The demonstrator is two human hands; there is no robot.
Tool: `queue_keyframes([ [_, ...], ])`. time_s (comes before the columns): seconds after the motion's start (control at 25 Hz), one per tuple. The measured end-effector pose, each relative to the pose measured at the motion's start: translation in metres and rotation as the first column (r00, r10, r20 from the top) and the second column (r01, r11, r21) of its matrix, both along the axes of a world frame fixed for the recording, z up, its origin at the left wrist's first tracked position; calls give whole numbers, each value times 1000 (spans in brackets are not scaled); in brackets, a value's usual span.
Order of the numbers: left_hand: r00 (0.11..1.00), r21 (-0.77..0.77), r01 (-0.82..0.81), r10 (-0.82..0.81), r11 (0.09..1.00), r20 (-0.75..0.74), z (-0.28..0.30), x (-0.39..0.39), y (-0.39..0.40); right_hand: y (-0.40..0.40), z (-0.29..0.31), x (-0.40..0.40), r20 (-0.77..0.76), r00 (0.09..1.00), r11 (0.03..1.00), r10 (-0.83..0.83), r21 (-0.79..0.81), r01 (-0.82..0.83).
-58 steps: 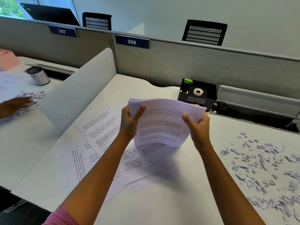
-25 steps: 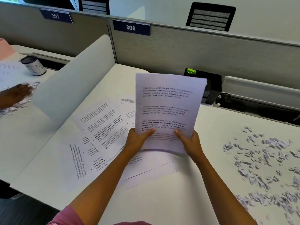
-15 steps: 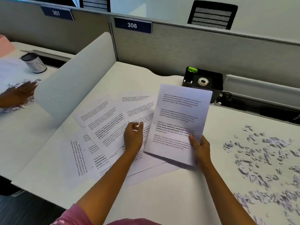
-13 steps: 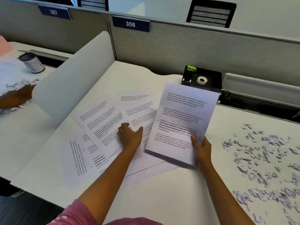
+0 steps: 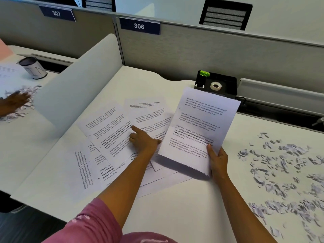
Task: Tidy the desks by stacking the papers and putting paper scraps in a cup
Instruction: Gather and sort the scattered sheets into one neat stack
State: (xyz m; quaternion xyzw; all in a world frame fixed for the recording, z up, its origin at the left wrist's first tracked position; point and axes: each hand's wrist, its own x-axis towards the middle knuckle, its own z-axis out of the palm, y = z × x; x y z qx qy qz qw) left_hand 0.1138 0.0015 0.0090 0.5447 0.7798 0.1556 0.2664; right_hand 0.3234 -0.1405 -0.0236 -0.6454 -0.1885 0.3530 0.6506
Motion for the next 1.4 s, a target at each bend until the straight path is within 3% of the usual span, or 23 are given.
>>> queue_keyframes([
  [0.12, 999, -51, -30, 32, 998, 41, 2, -1, 5, 2, -4, 2, -2, 1000, 1000, -9, -10, 9],
  [0.32, 991, -128, -6, -11, 992, -132, 13, 8, 6, 0, -4, 1, 5, 1000, 1000, 7, -24, -7],
  [0.4, 992, -148, -47, 28, 988, -125, 19, 12, 7, 0, -4, 1, 16, 1000, 999, 11, -35, -11],
  [0.64, 980, -181, -158, 177, 971, 93, 28, 13, 14, 0, -6, 2, 41, 999, 999, 20, -46, -18],
  [0.8, 840, -187, -231, 293, 955, 457, 25, -3, 15, 1, -6, 2, 39, 999, 998, 23, -59, -21],
  [1.0, 763, -69, -366, 341, 928, 549, 24, -62, 5, 1, -4, 1, 41, 999, 999, 21, -49, -19],
  [1.12, 749, 7, -519, 451, 855, 485, 25, -98, 5, 0, -3, 0, 41, 999, 998, 29, -53, -27],
  [1.2, 789, 36, -560, 519, 828, 331, 22, -113, 11, 0, -1, 0, 49, 998, 998, 37, -42, -35],
  [1.28, 809, -9, -571, 565, 821, 164, 22, -122, 17, -1, -1, 0, 55, 997, 998, 50, -28, -48],
  [1.4, 832, -88, -550, 554, 831, 34, 20, -128, 24, -1, 0, 0, 56, 997, 998, 56, -38, -54],
])
